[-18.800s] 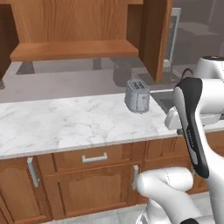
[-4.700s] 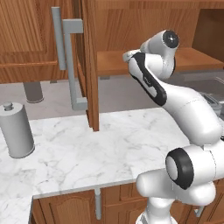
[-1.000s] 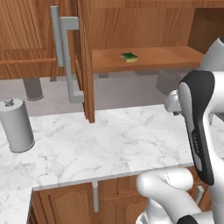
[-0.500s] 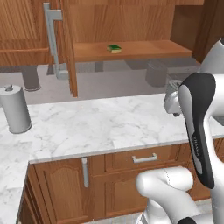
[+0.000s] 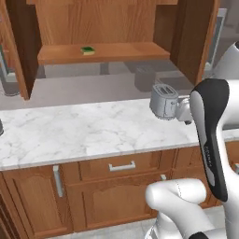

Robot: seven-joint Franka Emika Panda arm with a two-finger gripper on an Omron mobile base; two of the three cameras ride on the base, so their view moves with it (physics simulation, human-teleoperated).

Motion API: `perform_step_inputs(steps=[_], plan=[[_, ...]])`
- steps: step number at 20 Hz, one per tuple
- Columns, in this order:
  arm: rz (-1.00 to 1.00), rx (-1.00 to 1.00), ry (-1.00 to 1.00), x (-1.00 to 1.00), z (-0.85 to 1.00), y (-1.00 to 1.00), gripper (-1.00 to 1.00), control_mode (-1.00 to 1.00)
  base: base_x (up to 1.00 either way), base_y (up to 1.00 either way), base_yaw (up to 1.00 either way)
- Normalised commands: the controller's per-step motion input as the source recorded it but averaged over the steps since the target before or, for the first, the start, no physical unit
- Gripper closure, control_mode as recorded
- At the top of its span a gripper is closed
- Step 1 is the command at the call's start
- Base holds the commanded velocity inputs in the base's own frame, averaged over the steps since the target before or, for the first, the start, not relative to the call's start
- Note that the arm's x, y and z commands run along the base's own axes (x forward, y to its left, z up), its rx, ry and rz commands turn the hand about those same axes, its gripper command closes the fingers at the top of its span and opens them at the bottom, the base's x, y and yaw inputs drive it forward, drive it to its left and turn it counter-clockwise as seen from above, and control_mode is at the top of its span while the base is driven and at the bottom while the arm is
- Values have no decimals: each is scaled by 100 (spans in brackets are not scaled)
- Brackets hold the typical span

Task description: Pick up the sponge and bar soap from the sink, and place them back in the cabinet, and close the cabinet doors.

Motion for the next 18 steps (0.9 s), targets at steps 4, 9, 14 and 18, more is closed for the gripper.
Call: perform_step_inputs(steps=[4, 9, 14, 18], plan=[[0, 0, 0, 0, 0, 0, -100, 100, 0, -71, 0], [0, 0, 0, 0, 0, 0, -100, 100, 0, -71, 0], [0, 0, 0, 0, 0, 0, -100, 100, 0, -70, 0], [0, 0, 0, 0, 0, 0, -100, 100, 0, -69, 0]])
